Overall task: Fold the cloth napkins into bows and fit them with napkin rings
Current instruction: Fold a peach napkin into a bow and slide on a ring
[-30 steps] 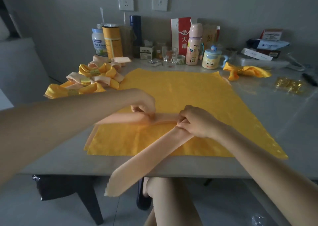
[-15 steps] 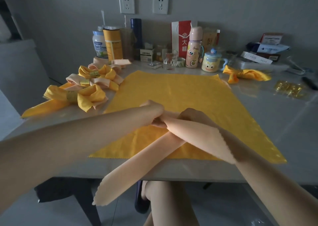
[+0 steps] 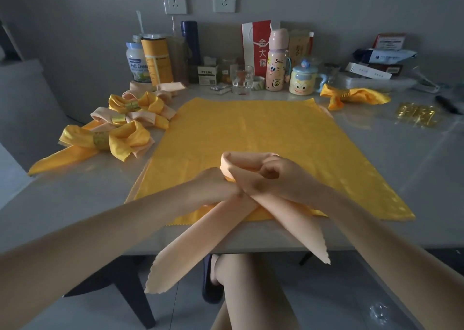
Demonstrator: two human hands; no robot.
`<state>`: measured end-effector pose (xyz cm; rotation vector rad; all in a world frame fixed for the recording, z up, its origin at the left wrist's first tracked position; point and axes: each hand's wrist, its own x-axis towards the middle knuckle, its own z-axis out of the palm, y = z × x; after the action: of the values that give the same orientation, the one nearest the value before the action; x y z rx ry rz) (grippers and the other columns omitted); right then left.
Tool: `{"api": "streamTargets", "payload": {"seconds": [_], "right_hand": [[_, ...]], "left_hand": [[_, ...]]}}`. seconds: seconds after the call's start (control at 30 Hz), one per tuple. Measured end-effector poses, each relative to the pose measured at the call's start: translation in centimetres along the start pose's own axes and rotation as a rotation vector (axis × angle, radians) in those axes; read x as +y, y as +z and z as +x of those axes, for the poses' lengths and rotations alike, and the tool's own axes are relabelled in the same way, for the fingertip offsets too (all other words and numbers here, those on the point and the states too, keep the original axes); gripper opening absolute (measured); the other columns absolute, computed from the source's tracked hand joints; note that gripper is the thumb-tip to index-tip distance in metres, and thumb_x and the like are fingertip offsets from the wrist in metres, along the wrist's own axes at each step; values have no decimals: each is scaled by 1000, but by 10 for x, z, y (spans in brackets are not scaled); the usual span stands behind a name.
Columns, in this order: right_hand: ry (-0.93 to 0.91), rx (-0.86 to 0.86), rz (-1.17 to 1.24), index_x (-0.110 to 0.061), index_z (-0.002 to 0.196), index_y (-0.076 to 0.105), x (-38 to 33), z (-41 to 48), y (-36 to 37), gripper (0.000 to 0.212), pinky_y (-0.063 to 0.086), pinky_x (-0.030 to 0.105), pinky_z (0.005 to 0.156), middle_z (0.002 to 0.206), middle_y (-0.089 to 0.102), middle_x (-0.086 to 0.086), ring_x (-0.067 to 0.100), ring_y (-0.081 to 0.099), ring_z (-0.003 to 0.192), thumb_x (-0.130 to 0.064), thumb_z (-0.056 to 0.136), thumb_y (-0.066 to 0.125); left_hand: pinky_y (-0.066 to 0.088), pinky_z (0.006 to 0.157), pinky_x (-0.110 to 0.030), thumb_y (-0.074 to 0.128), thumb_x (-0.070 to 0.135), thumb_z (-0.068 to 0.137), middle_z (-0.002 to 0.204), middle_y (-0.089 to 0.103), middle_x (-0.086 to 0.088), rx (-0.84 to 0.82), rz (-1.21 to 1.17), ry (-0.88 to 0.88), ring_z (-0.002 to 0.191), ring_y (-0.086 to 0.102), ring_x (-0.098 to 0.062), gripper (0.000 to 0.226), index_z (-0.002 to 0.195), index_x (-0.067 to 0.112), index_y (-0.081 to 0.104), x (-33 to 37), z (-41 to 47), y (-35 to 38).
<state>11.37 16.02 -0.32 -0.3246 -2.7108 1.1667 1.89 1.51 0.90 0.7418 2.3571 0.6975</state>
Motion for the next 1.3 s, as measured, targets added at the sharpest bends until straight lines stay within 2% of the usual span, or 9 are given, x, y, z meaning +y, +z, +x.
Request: {"api": "streamTargets", "payload": {"seconds": [0.07, 0.17, 0.27, 0.37, 0.5, 0.7, 0.9, 1.07, 1.3], "right_hand": [[22, 58, 27, -1, 74, 64, 7, 1, 5, 23, 35, 9, 61, 86, 61, 0, -7, 49, 78, -22, 84, 66], [79, 80, 167, -12, 72, 62, 5, -4, 8, 19, 36, 10, 54, 76, 56, -7, -5, 47, 60, -24, 85, 67], [165, 76, 431, -10, 82, 65, 1, -10, 3, 20, 48, 20, 60, 82, 63, 2, 8, 58, 67, -30, 87, 65], [227, 56, 673, -7, 90, 63, -1, -12, -4, 18, 52, 39, 72, 97, 62, 19, 27, 61, 80, -25, 86, 65], [225, 22, 773, -9, 87, 57, -6, -13, -7, 13, 53, 38, 69, 97, 61, 20, 28, 63, 74, -21, 89, 61], [278, -200, 257, -22, 91, 63, -6, -23, -14, 12, 43, 13, 53, 78, 64, -7, 2, 59, 61, -33, 91, 58], [279, -159, -32, -19, 93, 66, 0, -16, -27, 23, 40, 22, 64, 92, 68, 2, 10, 59, 75, -40, 90, 57], [348, -114, 88, -25, 99, 63, 3, -10, -23, 28, 44, 21, 65, 91, 67, -5, 8, 63, 80, -50, 87, 55], [354, 82, 316, -19, 102, 69, 7, 10, -28, 37, 43, 9, 60, 98, 68, -3, 6, 61, 81, -48, 92, 47]], "left_hand": [[32, 51, -23, 60, 30, 84, 68, 49, -1, -26, 145, 33, 60, 45, -14, 24, 71, 12, 53, 3, 0, 5], [39, 60, -28, 57, 24, 84, 87, 59, -9, -20, 221, 62, 78, 57, -20, 19, 89, 6, 61, 9, 9, 9], [49, 73, -33, 52, 17, 89, 100, 62, -15, -37, -26, 42, 91, 61, -25, 25, 105, 1, 61, 15, 10, 8], [57, 66, -34, 54, 5, 90, 82, 66, -20, -180, -406, -46, 69, 65, -27, 14, 95, -5, 62, 17, 6, 9], [58, 65, -30, 64, 8, 87, 80, 71, -18, -170, -551, -83, 65, 68, -22, 17, 95, -7, 66, 12, 9, 12], [52, 59, -30, 51, -1, 90, 77, 66, -11, -171, -730, -95, 69, 63, -20, 14, 99, -1, 62, 9, 13, 9], [54, 69, -27, 44, -3, 89, 79, 68, -11, -379, -897, -18, 77, 66, -21, 21, 86, 2, 64, 12, 10, 5], [52, 64, -25, 67, 26, 85, 86, 69, -7, -167, -871, 17, 76, 64, -18, 25, 105, 10, 67, 13, 20, 15], [51, 57, -23, 62, 17, 88, 80, 68, -5, -240, -906, 104, 68, 64, -15, 23, 108, 8, 66, 17, 27, 1]]}}
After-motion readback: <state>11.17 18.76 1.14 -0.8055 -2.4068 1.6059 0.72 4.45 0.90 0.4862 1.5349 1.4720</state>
